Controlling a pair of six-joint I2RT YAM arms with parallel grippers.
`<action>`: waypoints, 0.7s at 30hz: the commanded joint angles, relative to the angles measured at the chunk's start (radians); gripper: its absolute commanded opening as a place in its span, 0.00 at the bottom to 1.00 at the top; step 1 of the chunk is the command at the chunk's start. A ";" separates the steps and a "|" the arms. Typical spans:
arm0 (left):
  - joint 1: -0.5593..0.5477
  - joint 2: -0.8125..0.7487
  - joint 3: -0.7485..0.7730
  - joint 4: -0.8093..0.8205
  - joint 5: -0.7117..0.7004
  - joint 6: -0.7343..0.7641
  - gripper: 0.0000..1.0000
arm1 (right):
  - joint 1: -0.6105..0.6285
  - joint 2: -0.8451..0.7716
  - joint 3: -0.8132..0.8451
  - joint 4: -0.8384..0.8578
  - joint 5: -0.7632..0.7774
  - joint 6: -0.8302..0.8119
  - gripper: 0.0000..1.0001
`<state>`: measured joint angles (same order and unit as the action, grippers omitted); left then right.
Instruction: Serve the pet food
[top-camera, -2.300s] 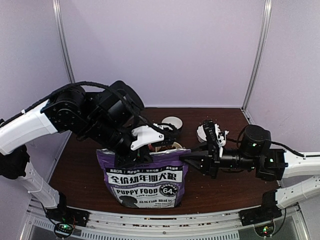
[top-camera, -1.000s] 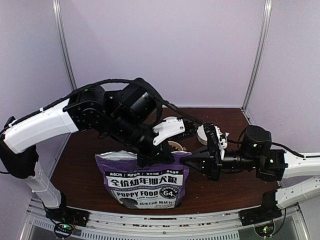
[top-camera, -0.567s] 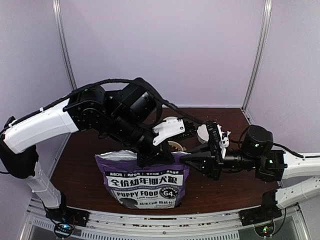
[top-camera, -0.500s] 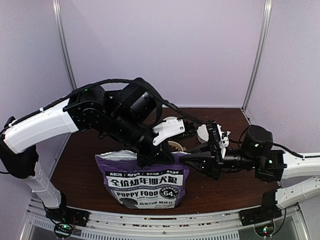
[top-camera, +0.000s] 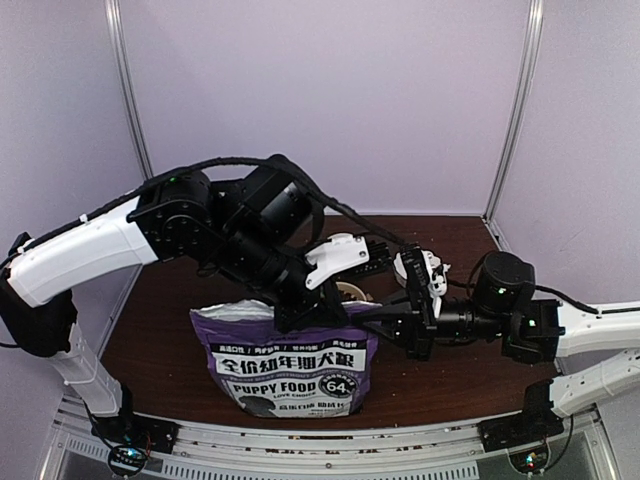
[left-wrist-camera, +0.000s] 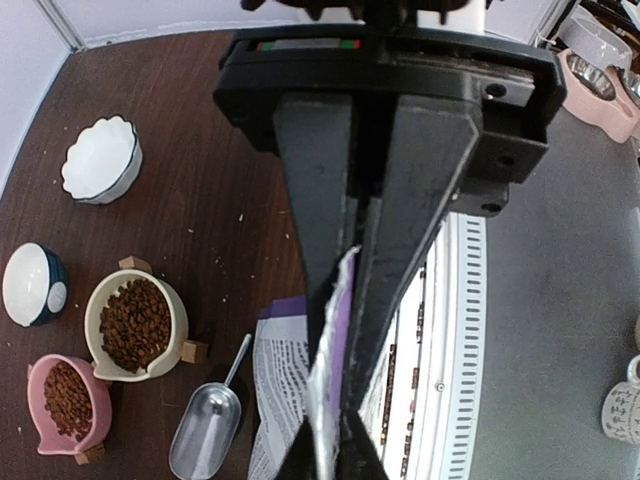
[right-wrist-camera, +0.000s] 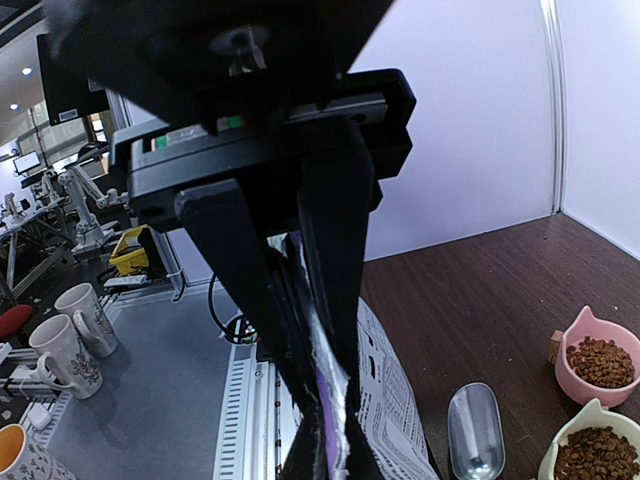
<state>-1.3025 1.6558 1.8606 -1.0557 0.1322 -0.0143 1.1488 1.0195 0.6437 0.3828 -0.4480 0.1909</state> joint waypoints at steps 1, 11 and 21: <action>0.014 -0.020 -0.018 0.067 0.015 -0.010 0.14 | 0.000 -0.015 0.024 0.019 0.025 0.010 0.00; 0.045 -0.089 -0.107 0.067 0.013 -0.019 0.15 | -0.003 -0.083 -0.021 0.008 0.087 -0.005 0.00; 0.045 -0.080 -0.101 0.076 0.032 -0.016 0.00 | -0.002 -0.011 0.025 0.010 0.041 0.016 0.08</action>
<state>-1.2694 1.5932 1.7672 -0.9916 0.1616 -0.0296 1.1488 0.9810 0.6296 0.3492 -0.3851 0.1902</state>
